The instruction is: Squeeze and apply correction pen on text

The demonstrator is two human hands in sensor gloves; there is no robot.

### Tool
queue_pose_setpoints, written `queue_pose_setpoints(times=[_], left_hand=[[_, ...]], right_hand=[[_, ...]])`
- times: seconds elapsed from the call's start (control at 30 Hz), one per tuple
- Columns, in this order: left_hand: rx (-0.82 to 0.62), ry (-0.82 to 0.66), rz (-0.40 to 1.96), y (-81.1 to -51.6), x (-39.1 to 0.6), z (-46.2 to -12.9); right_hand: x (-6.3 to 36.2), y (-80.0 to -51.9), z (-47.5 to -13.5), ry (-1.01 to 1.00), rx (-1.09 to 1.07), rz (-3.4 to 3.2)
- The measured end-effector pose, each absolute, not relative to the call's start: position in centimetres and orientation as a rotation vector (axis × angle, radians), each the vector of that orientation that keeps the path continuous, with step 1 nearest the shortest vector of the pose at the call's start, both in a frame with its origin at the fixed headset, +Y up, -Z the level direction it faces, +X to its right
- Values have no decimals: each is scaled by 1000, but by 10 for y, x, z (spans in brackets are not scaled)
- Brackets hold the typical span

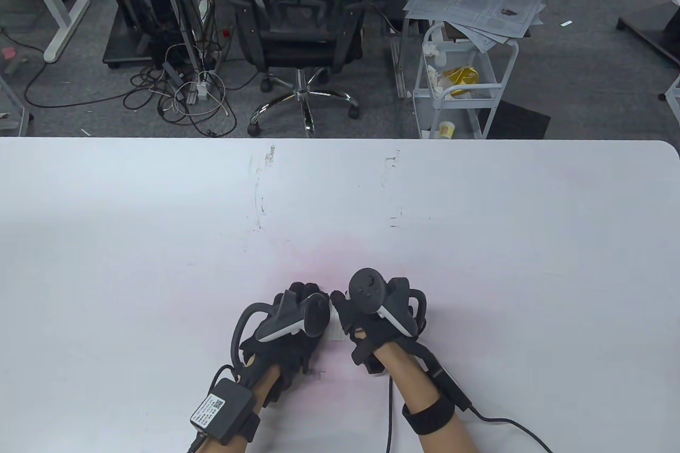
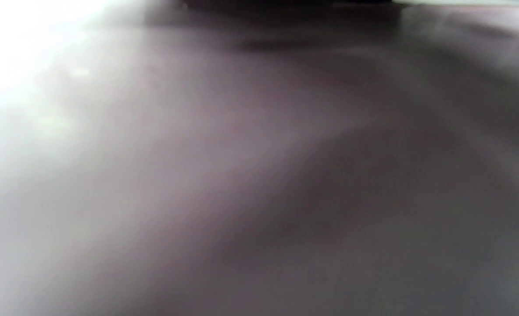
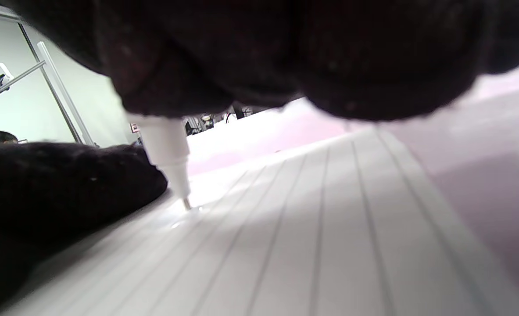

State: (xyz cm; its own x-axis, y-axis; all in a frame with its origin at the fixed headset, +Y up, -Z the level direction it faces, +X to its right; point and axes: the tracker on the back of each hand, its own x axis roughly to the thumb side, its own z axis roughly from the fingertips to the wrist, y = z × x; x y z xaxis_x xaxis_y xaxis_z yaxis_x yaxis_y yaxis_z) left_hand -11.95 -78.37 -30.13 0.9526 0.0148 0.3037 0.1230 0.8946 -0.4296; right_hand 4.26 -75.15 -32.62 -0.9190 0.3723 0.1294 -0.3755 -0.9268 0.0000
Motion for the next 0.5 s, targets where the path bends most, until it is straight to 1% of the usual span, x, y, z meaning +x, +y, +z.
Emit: queue_pose_setpoints(times=[0.07,0.13,0.23,0.37,0.5], left_hand=[[-462,-307,-56,-784,-120,-301],[-463,-307,-55,-784,-120,-301],[-463,-307,-55,-784,-120,-301],[-463,-307,-55,-784,-120,-301],[-461,-307,-58,-784,-120,-301]], right_hand=[[43,-750,-327,5,182,2756],[44,-750,-326,-8,188,2749],[50,-744,-324,-100,165,2686],[62,-729,-316,-239,139,2615],[76,-716,-306,-327,131,2560]])
